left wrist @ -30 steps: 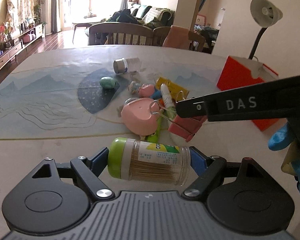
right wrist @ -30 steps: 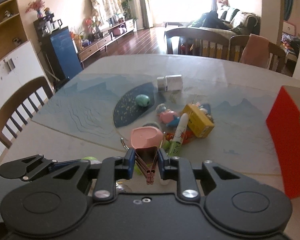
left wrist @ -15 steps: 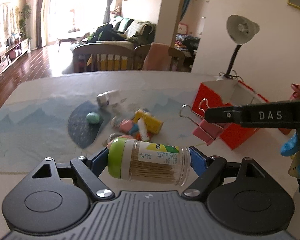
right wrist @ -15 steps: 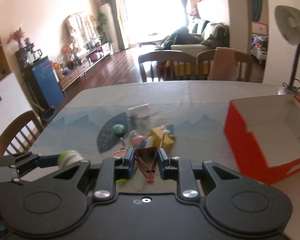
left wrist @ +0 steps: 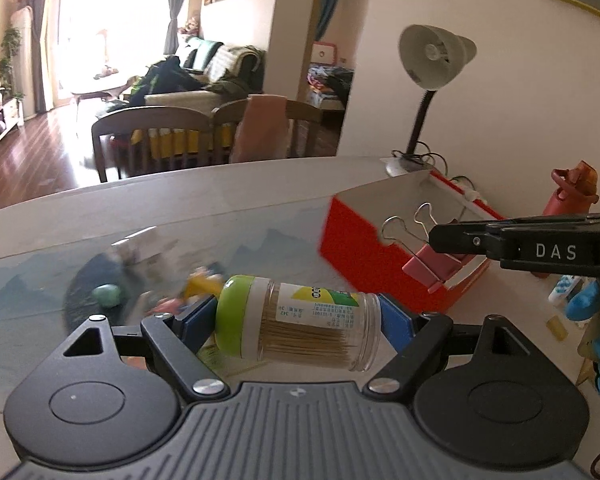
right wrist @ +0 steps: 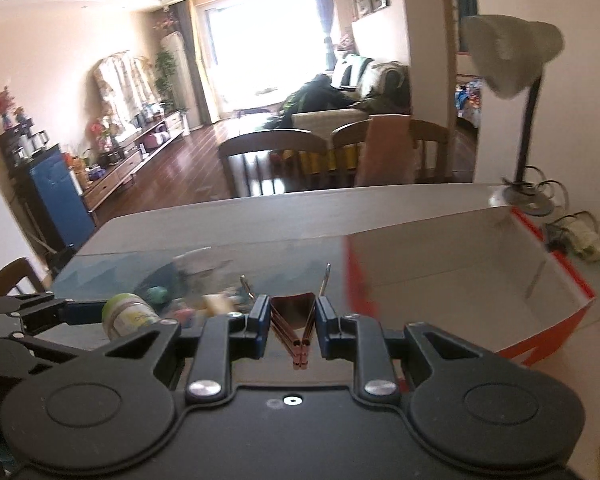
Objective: Organize rigid objects
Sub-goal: 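Carry the jar and clip over the red box while both tools move together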
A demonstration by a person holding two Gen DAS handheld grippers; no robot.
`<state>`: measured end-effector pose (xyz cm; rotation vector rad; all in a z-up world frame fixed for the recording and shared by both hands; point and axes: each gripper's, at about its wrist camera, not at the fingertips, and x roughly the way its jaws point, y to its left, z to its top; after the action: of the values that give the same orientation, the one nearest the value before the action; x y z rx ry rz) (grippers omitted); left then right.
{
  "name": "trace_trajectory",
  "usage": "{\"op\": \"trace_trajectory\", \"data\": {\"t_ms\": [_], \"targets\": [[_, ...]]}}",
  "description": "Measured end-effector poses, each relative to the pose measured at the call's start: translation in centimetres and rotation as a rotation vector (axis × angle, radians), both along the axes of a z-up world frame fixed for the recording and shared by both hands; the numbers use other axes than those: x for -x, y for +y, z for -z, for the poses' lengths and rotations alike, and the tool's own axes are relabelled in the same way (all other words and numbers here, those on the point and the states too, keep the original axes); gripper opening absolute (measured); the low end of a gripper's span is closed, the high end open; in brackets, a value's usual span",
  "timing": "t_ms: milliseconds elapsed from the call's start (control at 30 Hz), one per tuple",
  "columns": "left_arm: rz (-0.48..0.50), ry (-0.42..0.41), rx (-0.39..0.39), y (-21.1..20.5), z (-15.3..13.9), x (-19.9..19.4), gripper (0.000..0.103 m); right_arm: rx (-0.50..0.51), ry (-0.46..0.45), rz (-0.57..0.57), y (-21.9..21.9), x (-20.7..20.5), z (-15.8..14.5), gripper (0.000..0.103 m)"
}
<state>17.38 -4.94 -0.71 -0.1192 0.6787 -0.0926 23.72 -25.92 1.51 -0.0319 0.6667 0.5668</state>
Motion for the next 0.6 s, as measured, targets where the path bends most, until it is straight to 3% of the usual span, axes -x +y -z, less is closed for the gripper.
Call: {"op": "trace_trajectory", "data": {"t_ms": [300,600], "targets": [[0.02,0.018,-0.012,-6.4,-0.4,-8.0,0.085,0.021,-0.002,0.058,-6.2,-6.1,1.2,0.022],[0.053,0.078,-0.02,-12.1,1.0,-16.1,0.085,0.071,0.052,0.104,-10.3,-11.1,4.4,0.022]]}}
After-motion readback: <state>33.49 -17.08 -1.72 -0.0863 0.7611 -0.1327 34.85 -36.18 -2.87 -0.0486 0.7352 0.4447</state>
